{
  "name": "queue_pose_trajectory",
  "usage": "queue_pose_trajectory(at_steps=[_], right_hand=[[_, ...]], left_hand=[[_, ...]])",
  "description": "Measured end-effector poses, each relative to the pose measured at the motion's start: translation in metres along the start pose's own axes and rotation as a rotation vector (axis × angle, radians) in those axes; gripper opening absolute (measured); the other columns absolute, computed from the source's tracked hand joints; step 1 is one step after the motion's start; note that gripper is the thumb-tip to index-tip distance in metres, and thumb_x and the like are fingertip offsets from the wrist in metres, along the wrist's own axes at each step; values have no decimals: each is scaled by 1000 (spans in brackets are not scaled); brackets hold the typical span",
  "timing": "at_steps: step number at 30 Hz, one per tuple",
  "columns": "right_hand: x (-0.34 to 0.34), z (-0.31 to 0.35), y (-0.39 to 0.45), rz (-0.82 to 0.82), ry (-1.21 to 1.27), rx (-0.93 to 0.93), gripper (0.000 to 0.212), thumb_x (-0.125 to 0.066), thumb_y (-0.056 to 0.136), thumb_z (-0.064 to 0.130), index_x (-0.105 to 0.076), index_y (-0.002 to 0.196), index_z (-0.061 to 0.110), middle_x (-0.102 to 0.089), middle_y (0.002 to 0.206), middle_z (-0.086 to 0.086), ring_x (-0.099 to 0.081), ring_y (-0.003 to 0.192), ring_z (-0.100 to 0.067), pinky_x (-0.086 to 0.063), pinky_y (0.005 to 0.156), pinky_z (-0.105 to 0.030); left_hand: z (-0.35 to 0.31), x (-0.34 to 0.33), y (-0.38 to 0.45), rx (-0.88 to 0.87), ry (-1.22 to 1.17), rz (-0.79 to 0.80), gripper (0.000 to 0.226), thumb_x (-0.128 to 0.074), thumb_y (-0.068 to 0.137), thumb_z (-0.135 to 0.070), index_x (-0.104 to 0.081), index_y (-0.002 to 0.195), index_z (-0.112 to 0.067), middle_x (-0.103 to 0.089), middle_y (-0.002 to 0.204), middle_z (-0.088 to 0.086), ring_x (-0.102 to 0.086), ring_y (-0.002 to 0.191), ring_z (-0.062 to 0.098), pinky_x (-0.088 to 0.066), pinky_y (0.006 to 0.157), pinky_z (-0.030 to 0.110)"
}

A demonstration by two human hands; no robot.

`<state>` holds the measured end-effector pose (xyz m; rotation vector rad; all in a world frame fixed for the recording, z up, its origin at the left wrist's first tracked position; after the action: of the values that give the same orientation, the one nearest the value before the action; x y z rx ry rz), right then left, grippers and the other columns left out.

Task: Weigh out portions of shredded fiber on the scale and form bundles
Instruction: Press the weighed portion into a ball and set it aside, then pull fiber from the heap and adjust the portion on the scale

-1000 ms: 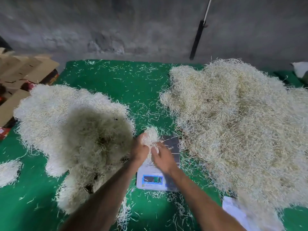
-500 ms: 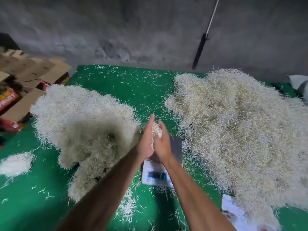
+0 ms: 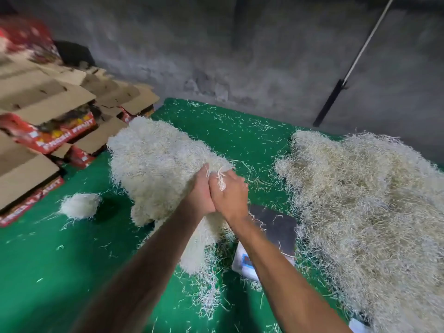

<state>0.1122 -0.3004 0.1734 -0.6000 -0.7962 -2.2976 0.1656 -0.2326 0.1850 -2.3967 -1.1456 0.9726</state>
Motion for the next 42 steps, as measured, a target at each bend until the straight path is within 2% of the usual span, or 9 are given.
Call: queue_pose_trajectory(at_steps=[6, 10, 13, 17, 18, 19, 23, 29, 42], right_hand=[[-49, 38, 33, 108, 262, -236, 62, -36, 100, 57, -52, 58, 14, -43, 48, 4, -37, 37, -10, -31, 42, -22], [-92, 68, 25, 388, 55, 0, 79, -1, 97, 77, -57, 86, 24, -63, 72, 3, -61, 66, -10, -49, 72, -36], [-116, 80, 19, 545, -19, 194, 84, 7, 97, 73, -51, 64, 22, -48, 58, 5, -45, 55, -2, -46, 71, -33], [-138, 73, 16, 702, -122, 250, 78, -13, 104, 67, -68, 94, 12, -68, 101, -13, -68, 89, -20, -57, 84, -42], [-141, 67, 14, 714, -84, 232, 68, -22, 108, 60, -66, 87, 13, -68, 85, -9, -67, 73, -18, -55, 73, -36], [-143, 63, 12, 695, -30, 211, 63, -30, 109, 54, -63, 78, 11, -63, 68, -7, -61, 56, -19, -51, 64, -28], [-140, 50, 19, 549, 175, 44, 64, -38, 109, 47, -66, 68, 7, -67, 61, -15, -65, 49, -25, -53, 72, -23], [-116, 30, 32, 494, -107, 59, 50, -44, 108, 43, -55, 62, 26, -49, 48, 8, -41, 30, 0, -35, 43, -15], [27, -95, 19, 296, -169, -199, 25, -52, 103, 40, -68, 87, 32, -72, 102, 2, -66, 81, -17, -47, 66, -27]], left_hand=[[-22, 50, -14, -138, 11, 94, 68, -50, 96, -61, -66, 126, -2, -56, 121, 18, -50, 123, 26, -29, 119, 41], [-39, 99, -6, -66, -151, 143, 29, -32, 112, -28, -55, 101, -13, -56, 96, 1, -62, 84, 2, -50, 82, 20], [-39, 148, -3, -141, 84, -35, 36, -39, 108, -42, -58, 114, -12, -65, 106, 10, -66, 98, 22, -55, 87, 40], [-19, 202, 4, -190, 348, -277, 57, -44, 102, -57, -55, 139, -14, -58, 135, 15, -61, 124, 36, -49, 104, 52], [-13, 215, 3, -200, 379, -384, 55, -47, 102, -57, -61, 129, -12, -25, 118, 2, -72, 103, 30, -58, 90, 45], [-7, 231, 6, -211, 452, -485, 49, -52, 100, -55, -65, 113, -9, -47, 78, -5, -71, 71, 21, -57, 62, 35], [12, 265, 8, -35, 617, -526, 67, -76, 87, -46, -53, 125, 4, -64, 95, 15, -58, 61, 16, -46, 46, 27], [-4, 224, -7, -240, 1262, -462, 51, -84, 80, -22, -64, 126, -25, -59, 141, 6, -59, 123, 24, -45, 108, 45], [40, 1, 46, -544, 1296, -38, 11, -76, 83, -27, -68, 90, -25, -74, 88, -14, -67, 78, 5, -54, 73, 24]])
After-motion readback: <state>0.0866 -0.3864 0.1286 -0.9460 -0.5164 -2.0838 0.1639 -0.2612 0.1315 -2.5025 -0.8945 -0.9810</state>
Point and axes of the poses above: each hand's wrist, its own y-axis towards the middle knuckle, its own x-axis out of the back of the hand, z = x × y, the point moved 2 cm from there along y, towards the middle knuckle
